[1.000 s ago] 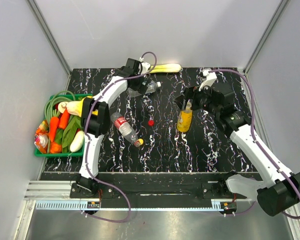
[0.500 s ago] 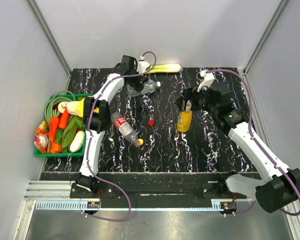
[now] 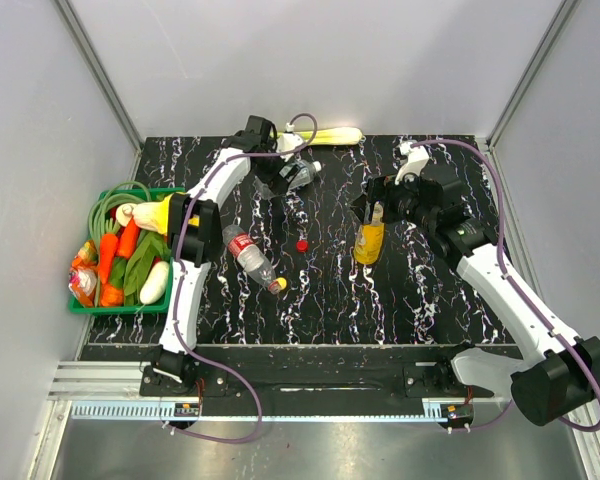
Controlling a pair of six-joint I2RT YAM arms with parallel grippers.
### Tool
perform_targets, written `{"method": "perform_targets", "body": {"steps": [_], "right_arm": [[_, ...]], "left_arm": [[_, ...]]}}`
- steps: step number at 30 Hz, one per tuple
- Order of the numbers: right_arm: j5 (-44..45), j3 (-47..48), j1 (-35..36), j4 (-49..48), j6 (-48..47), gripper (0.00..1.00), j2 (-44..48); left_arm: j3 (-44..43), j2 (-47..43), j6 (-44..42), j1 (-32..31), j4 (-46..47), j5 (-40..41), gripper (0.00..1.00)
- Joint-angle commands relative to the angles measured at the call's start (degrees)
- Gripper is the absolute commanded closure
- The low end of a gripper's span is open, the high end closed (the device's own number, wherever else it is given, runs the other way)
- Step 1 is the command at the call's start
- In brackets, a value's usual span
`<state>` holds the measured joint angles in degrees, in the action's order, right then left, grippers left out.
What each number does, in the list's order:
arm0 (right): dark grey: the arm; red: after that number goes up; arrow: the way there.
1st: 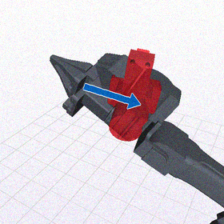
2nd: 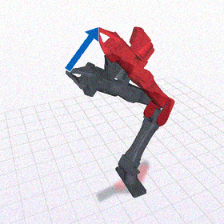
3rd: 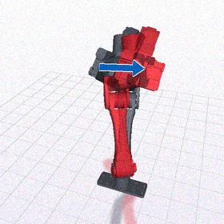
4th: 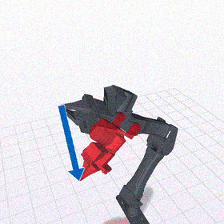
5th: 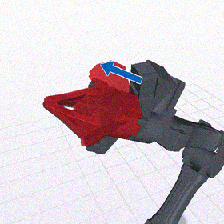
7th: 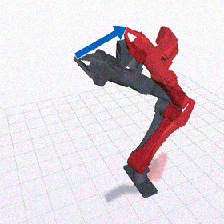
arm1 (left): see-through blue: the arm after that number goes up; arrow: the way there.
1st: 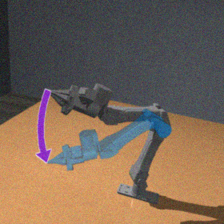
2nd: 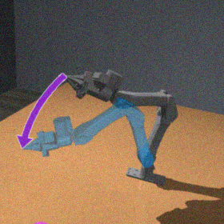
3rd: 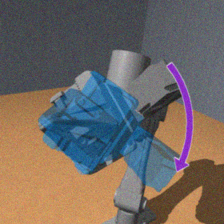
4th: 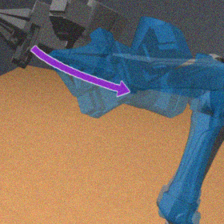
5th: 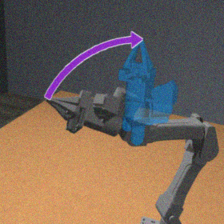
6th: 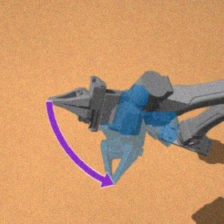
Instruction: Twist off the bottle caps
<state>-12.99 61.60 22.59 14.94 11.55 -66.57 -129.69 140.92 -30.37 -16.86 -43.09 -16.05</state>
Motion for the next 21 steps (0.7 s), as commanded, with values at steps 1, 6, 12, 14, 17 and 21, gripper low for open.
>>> {"method": "perform_targets", "body": {"steps": [1, 6, 12, 14, 17, 21], "right_arm": [[0.69, 2.38, -0.44, -0.35, -1.00, 0.00, 0.65], [0.95, 2.12, -0.44, -0.35, -0.83, 0.00, 0.74], [0.87, 2.12, -0.44, 0.18, -0.57, 0.00, 1.96], [0.78, 2.12, -0.44, 0.35, -0.30, 0.00, 2.40], [0.25, 2.29, -0.44, 0.53, 0.57, 0.00, 3.11], [-2.38, 2.99, -0.44, 0.62, 2.51, 0.00, 3.72]], "left_arm": [[-2.58, 1.54, 0.66, -0.01, -5.32, -0.82, 0.01], [-0.22, 2.07, 3.47, -0.89, -7.10, 5.14, 0.01], [1.80, 1.64, 6.37, -2.03, -6.75, 7.97, 0.24], [4.17, -0.72, 7.69, -2.03, -4.65, 7.97, 0.33], [10.40, -5.56, 9.45, -1.77, -0.34, 6.48, 0.38], [13.41, -12.58, 12.26, -1.42, 3.62, 2.80, 0.41]]}}
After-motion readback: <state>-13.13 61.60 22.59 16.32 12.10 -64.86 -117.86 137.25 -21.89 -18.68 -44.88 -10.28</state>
